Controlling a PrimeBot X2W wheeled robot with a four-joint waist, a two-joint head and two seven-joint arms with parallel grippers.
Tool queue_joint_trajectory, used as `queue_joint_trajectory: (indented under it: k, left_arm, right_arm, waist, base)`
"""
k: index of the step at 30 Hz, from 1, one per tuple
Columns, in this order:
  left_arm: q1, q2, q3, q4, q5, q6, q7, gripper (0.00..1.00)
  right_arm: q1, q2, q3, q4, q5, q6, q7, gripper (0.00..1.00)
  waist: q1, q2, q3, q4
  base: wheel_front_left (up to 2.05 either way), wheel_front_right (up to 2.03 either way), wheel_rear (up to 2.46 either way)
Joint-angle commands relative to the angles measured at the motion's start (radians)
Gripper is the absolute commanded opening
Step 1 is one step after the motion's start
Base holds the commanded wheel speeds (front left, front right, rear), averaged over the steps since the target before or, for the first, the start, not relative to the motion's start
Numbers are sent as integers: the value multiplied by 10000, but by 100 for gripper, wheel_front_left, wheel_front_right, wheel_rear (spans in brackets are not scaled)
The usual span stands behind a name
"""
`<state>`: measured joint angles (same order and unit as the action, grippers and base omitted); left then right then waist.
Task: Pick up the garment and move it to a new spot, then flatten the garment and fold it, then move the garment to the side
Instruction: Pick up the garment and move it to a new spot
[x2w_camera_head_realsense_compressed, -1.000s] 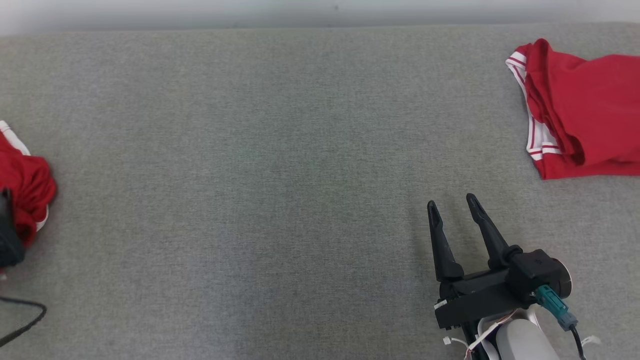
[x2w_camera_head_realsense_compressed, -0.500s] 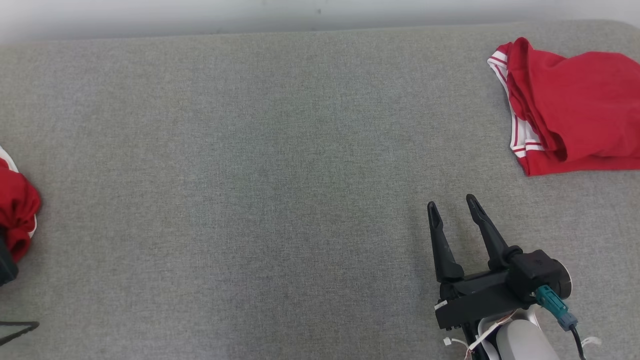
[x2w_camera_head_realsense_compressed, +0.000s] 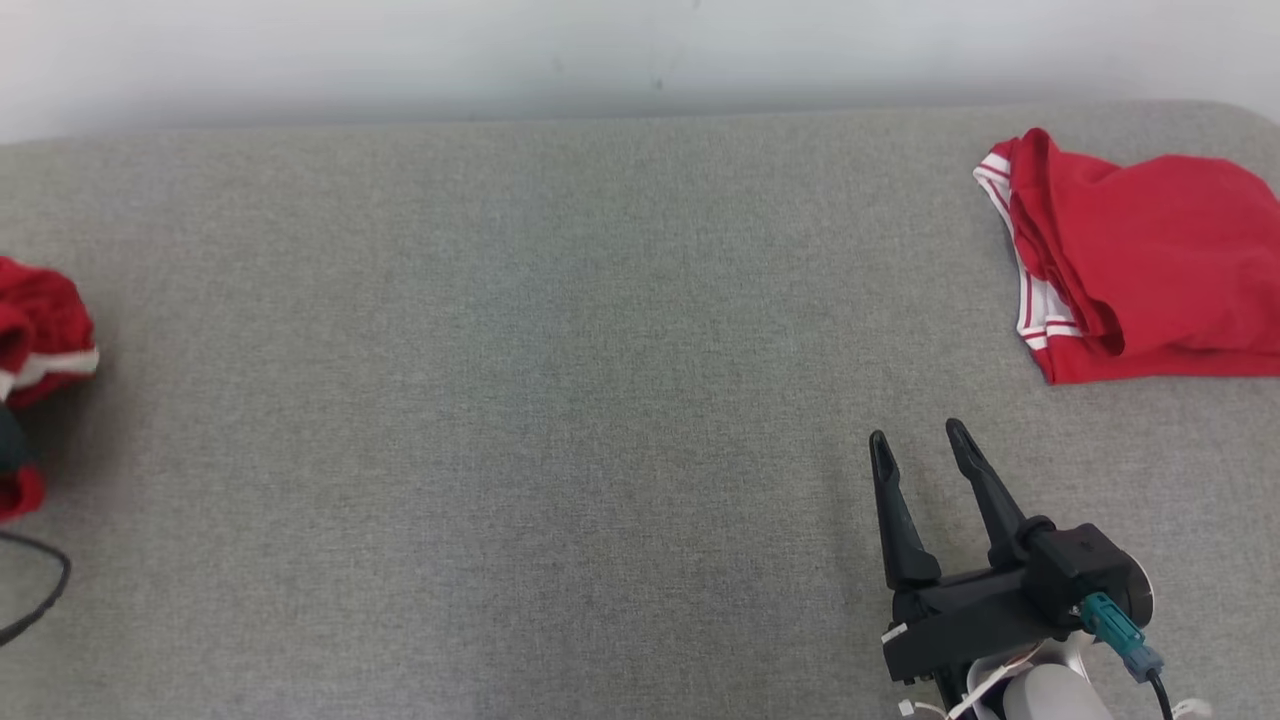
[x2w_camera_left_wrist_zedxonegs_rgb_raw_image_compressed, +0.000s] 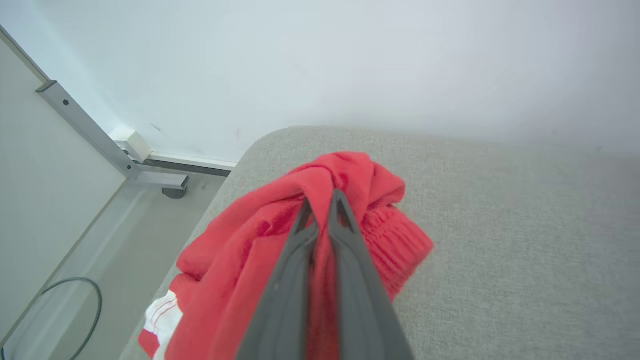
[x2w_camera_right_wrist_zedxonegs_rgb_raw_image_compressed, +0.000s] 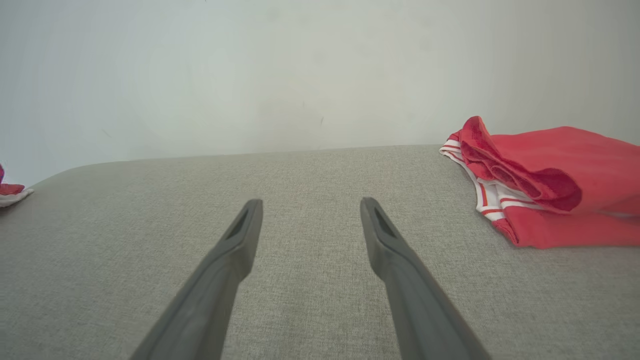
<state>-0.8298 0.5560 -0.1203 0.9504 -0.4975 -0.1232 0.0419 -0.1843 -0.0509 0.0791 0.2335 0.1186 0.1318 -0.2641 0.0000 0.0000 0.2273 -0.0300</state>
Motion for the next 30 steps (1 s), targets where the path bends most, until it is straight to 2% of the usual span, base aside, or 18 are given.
queue_joint_trajectory:
  k: [1, 7, 15, 23, 30]
  left_arm:
    - [-174, 26, -13, -161, 20, -4, -291, 0]
    - [-715, -9, -441, -1091, 311, -62, -1228, 0]
    - [-1453, -387, -1203, -3071, 292, -71, -1350, 0]
    - [-1832, -1310, -1651, -4586, 45, 15, -1070, 0]
    - [-1683, -2573, -2404, -5696, -87, 138, -865, 0]
  right_arm:
    - [95, 14, -14, 8, 56, -26, -7, 100]
    - [309, 14, -66, 37, 212, -26, -5, 100]
    - [494, 16, -181, -20, 392, -26, -7, 100]
    - [554, 14, -165, -10, 549, -26, -7, 100]
    - [567, 16, -223, 50, 711, -26, -7, 100]
  waist:
    - [0, 0, -226, 80]
    - [0, 0, -593, 9]
    - [0, 0, -822, -494]
    - [0, 0, -783, -1242]
    - [0, 0, -690, -1904]
  base:
    - [0, 0, 0]
    - [0, 0, 0]
    - [0, 0, 0]
    - [0, 0, 0]
    - [0, 0, 0]
